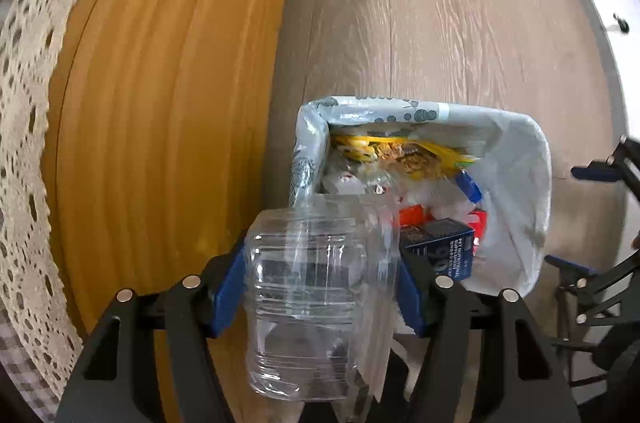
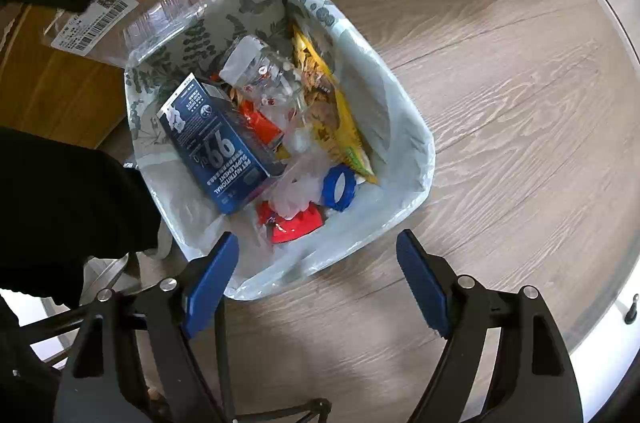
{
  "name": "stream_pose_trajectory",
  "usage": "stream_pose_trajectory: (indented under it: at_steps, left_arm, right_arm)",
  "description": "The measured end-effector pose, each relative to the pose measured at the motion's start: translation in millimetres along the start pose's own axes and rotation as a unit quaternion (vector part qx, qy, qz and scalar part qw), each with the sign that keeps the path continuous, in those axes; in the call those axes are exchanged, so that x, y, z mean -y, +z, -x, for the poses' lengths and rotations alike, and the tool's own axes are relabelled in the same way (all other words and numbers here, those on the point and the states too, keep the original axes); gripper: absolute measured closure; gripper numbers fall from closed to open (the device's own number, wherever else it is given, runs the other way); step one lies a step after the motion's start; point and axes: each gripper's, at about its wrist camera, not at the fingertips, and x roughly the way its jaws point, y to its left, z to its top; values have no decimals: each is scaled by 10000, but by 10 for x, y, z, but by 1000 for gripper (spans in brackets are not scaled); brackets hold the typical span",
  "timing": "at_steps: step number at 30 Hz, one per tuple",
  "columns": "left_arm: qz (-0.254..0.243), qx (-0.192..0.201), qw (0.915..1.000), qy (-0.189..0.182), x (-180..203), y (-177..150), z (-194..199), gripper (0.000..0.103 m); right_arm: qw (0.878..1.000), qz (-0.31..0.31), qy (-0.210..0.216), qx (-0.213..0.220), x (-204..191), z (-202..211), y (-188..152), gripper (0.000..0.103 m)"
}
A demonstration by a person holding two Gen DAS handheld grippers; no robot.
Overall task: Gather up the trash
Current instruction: 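Lower the clear clamshell container into the bin with the left tool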
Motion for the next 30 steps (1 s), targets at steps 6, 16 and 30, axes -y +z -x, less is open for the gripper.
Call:
stream_pose_trajectory:
  at_steps: [6, 16, 30]
  left_arm:
    - [628, -268, 9947, -763, -127, -104, -2, 41]
    - [50, -292, 9994, -168, 30, -49, -407, 27]
    - [1199, 494, 9897, -606, -401, -154, 368, 27]
  right_arm:
    - [9999, -17, 18, -105, -17, -43, 28, 25]
    - [10000, 4, -5, 88, -72, 86, 140, 25]
    - [9995, 250, -170, 117, -297, 199, 253, 25]
